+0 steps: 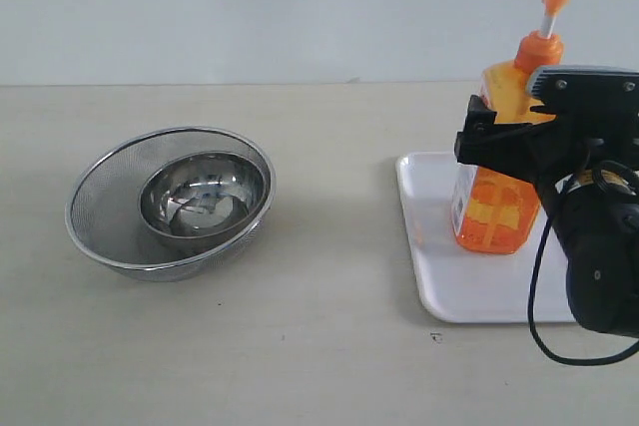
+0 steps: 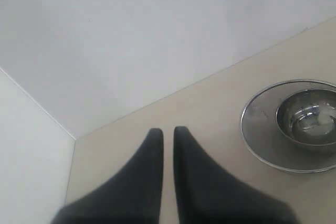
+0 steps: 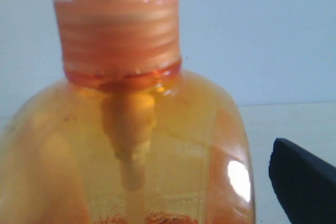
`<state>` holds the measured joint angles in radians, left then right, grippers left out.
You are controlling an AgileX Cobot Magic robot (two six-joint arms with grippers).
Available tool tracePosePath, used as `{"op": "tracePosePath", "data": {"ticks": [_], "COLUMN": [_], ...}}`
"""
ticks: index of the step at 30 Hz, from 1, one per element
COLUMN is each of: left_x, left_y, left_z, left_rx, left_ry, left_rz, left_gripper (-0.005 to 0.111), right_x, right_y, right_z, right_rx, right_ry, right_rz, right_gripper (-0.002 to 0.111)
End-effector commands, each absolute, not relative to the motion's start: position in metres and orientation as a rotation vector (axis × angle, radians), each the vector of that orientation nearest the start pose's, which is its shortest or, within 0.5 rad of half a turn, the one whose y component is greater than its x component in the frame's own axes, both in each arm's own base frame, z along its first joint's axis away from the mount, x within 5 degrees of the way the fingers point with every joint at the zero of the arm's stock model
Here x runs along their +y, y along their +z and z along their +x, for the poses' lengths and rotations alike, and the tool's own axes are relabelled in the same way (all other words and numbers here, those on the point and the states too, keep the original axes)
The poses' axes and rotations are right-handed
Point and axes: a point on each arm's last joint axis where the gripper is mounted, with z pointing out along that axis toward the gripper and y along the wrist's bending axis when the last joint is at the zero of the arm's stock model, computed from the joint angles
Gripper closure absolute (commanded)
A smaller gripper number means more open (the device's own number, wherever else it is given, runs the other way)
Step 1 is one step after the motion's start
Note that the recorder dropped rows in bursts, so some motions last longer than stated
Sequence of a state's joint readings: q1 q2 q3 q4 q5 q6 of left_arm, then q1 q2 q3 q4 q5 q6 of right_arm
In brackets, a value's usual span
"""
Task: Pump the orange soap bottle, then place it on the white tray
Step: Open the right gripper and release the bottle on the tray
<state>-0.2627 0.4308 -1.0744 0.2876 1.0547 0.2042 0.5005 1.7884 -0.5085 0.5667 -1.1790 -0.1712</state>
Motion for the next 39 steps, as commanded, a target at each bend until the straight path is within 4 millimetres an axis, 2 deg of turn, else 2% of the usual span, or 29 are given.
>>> {"op": "tracePosePath", "data": {"ticks": [1,7,31,39], "left_x": [0.018,0.018,0.018,0.018], "left_y": [0.433,0.433,0.433,0.433], "left_z": [0.021,0.021,0.021,0.021], "left_rx": [1.824,1.824,1.824,1.824], "left_ry": [0.286,0.286,0.286,0.286], "left_rz": [0.388,0.388,0.388,0.388], "left_gripper": [0.102,0.102,0.102,0.102], "right_x": [0.101,0.114,0.117,0.113], "right_y": [0.163,0.166,0.168,0.168], "right_z": [0.277,0.276,0.276,0.276], "right_rx": [1.62,1.589,1.558,1.565], "right_ry": [0.025,0.091,0.057,0.033], "right_rz": [0.024,-0.123,-0.217,-0.174], "right_gripper": [0.003,0.003,0.003,0.003]}}
